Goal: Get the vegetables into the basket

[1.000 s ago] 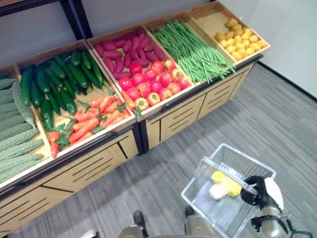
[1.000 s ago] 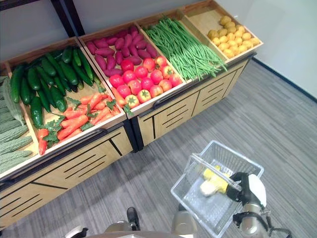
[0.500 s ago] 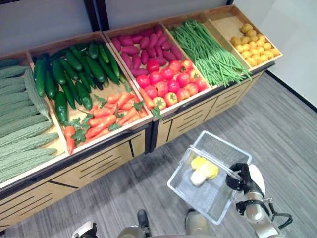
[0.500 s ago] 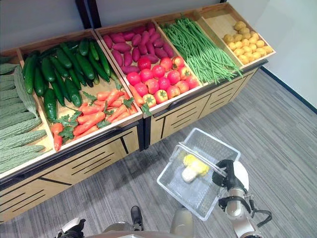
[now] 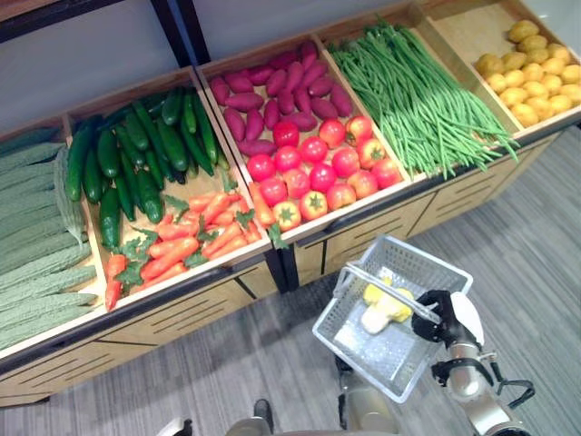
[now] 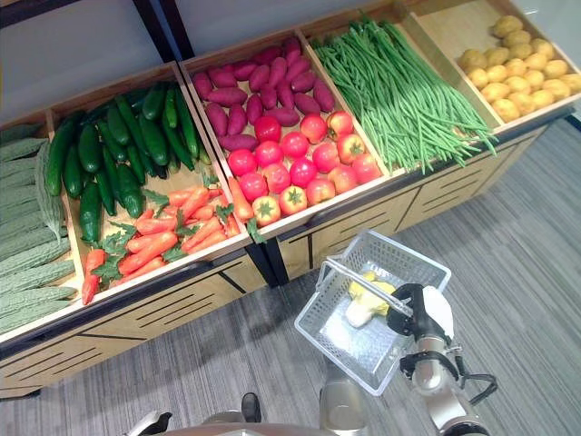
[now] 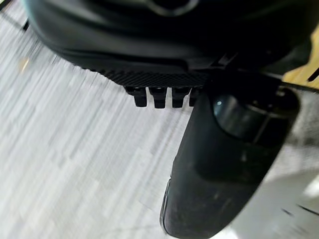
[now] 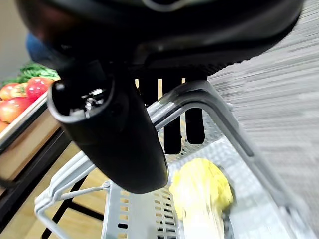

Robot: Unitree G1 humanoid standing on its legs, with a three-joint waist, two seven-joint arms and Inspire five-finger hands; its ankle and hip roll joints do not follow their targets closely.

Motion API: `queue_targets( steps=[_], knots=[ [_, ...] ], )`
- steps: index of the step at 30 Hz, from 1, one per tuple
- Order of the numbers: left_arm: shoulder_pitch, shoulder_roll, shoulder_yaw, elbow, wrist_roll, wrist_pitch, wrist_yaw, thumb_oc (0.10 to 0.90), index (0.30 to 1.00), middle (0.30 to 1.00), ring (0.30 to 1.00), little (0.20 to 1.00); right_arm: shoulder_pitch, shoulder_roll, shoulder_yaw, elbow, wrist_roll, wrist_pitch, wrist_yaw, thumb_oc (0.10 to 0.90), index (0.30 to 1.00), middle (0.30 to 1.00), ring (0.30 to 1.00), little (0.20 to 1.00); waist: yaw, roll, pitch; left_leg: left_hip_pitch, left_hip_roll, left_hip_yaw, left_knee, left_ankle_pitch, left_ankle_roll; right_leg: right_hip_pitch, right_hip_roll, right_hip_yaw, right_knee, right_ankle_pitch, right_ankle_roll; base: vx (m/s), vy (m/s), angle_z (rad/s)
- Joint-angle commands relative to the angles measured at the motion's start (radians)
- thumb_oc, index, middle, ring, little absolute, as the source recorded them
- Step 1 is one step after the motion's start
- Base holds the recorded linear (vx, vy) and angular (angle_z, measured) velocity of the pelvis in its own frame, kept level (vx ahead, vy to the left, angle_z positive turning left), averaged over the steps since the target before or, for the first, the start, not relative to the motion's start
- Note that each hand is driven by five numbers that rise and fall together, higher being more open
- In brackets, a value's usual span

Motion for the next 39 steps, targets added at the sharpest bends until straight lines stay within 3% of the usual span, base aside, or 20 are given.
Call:
queue_targets(
  steps=[1,4,6,7,8,9,10,17,18,21,25,34,39],
  knots=[
    [-0.023,0.066,-0.014,0.020,-0.040,0.013,0.021,0.900,1.000,1.000,1.000,1.000,-0.025,-0.070,-0.087,-0.166,0.010,-0.096,-0.081,0.400,0.300,0.300,0.300,0.300,-0.028,-0.036,-0.013,-0.066,0.009,-0.052,0.080,0.043,-0.053,-0.036,-0.065,0.019,0.165,-0.132,0.073,0.10,-0.216,0.43],
    [-0.037,0.063,-0.006,0.001,-0.088,0.005,0.034,0.900,1.000,1.000,1.000,1.000,0.002,-0.079,-0.113,-0.157,0.019,-0.094,-0.103,0.400,0.300,0.300,0.300,0.300,-0.027,-0.038,0.000,-0.112,-0.013,-0.096,0.149,0.073,-0.063,0.005,-0.069,0.000,0.143,-0.145,0.058,0.12,-0.141,0.48],
    [-0.036,0.063,-0.008,-0.003,-0.091,0.005,0.039,0.900,1.000,1.000,1.000,1.000,0.016,-0.075,-0.126,-0.154,0.021,-0.092,-0.118,0.400,0.300,0.300,0.300,0.300,-0.030,-0.039,-0.003,-0.142,0.002,-0.074,0.075,0.054,-0.048,0.016,-0.083,0.003,0.133,-0.152,0.071,0.10,0.065,0.08],
    [-0.040,0.062,-0.024,-0.013,-0.079,0.001,0.047,0.900,1.000,1.000,1.000,1.000,0.019,-0.068,-0.130,-0.145,0.023,-0.093,-0.134,0.400,0.300,0.300,0.300,0.300,-0.029,-0.031,-0.001,-0.206,0.030,-0.039,0.008,0.095,-0.049,0.023,-0.096,0.001,0.135,-0.157,0.081,0.15,0.128,0.27],
    [-0.043,0.066,-0.032,-0.018,-0.076,-0.001,0.045,0.900,1.000,1.000,1.000,1.000,0.020,-0.070,-0.130,-0.146,0.019,-0.095,-0.138,0.400,0.300,0.300,0.300,0.300,-0.026,-0.029,0.001,-0.214,0.030,-0.030,0.012,0.095,-0.048,0.026,-0.100,0.002,0.145,-0.165,0.084,0.16,0.163,0.25],
    [-0.042,0.068,-0.030,-0.017,-0.085,-0.002,0.047,0.900,1.000,1.000,1.000,1.000,0.021,-0.066,-0.126,-0.146,0.014,-0.095,-0.140,0.400,0.300,0.300,0.300,0.300,-0.021,-0.027,0.000,-0.202,0.023,-0.042,0.010,0.083,-0.044,0.026,-0.094,0.017,0.156,-0.181,0.083,0.25,0.321,-0.22],
    [-0.051,0.074,-0.014,-0.021,-0.110,-0.003,0.058,0.900,1.000,1.000,1.000,1.000,0.035,-0.028,-0.119,-0.111,0.017,-0.080,-0.130,0.400,0.300,0.300,0.300,0.300,-0.021,-0.030,-0.017,-0.150,-0.007,-0.020,-0.049,0.074,-0.026,0.039,-0.108,0.055,0.145,-0.157,0.100,0.23,0.349,-0.71],
    [-0.055,0.101,0.034,-0.047,-0.168,-0.016,0.095,0.900,1.000,1.000,1.000,1.000,0.025,0.025,-0.103,-0.026,0.036,-0.071,-0.142,0.400,0.300,0.300,0.300,0.300,0.004,-0.060,-0.027,-0.106,-0.038,0.012,-0.090,0.055,-0.003,0.039,-0.142,0.067,0.116,-0.116,0.134,0.05,0.138,-0.29],
    [-0.326,0.166,0.077,0.010,-0.296,0.054,0.082,0.900,1.000,1.000,1.000,1.000,-0.006,0.023,-0.070,0.011,0.059,-0.060,-0.105,0.400,0.300,0.300,0.300,0.300,-0.027,-0.072,-0.053,-0.085,-0.038,0.037,-0.090,0.039,-0.005,0.047,-0.146,0.082,0.100,-0.104,0.146,0.12,0.091,0.10],
    [-0.139,0.148,0.167,0.027,-0.312,0.017,0.124,0.900,1.000,1.000,1.000,1.000,0.019,0.075,-0.029,0.067,0.052,-0.054,-0.101,0.400,0.300,0.300,0.300,0.300,-0.019,-0.099,-0.073,-0.047,-0.035,0.062,-0.090,0.023,-0.005,0.073,-0.150,0.097,0.079,-0.101,0.150,0.09,0.048,-0.06],
    [-0.098,0.152,0.272,0.082,-0.349,0.028,0.160,0.900,1.000,1.000,1.000,1.000,0.047,0.097,-0.015,0.106,0.055,-0.064,-0.091,0.400,0.300,0.300,0.300,0.300,-0.017,-0.121,-0.100,-0.031,-0.033,0.066,-0.090,0.015,-0.011,0.088,-0.149,0.096,0.061,-0.098,0.148,0.03,-0.022,-0.30],
    [-0.037,0.143,0.366,0.088,-0.482,-0.008,0.181,0.900,1.000,1.000,1.000,1.000,0.054,0.110,-0.029,0.242,0.076,-0.066,-0.094,0.400,0.300,0.300,0.300,0.300,-0.009,-0.127,-0.126,-0.010,-0.020,0.056,-0.090,0.017,-0.024,0.121,-0.141,0.077,0.030,-0.090,0.145,-0.01,-0.034,0.00],
    [0.006,0.156,0.509,0.092,-0.677,-0.056,0.225,0.900,1.000,1.000,1.000,1.000,0.046,0.108,-0.058,0.336,0.102,-0.063,-0.104,0.400,0.300,0.300,0.300,0.300,0.012,-0.121,-0.136,-0.018,-0.018,0.032,-0.090,0.025,-0.030,0.136,-0.140,0.052,0.015,-0.084,0.144,-0.05,-0.044,0.06]
  ],
)
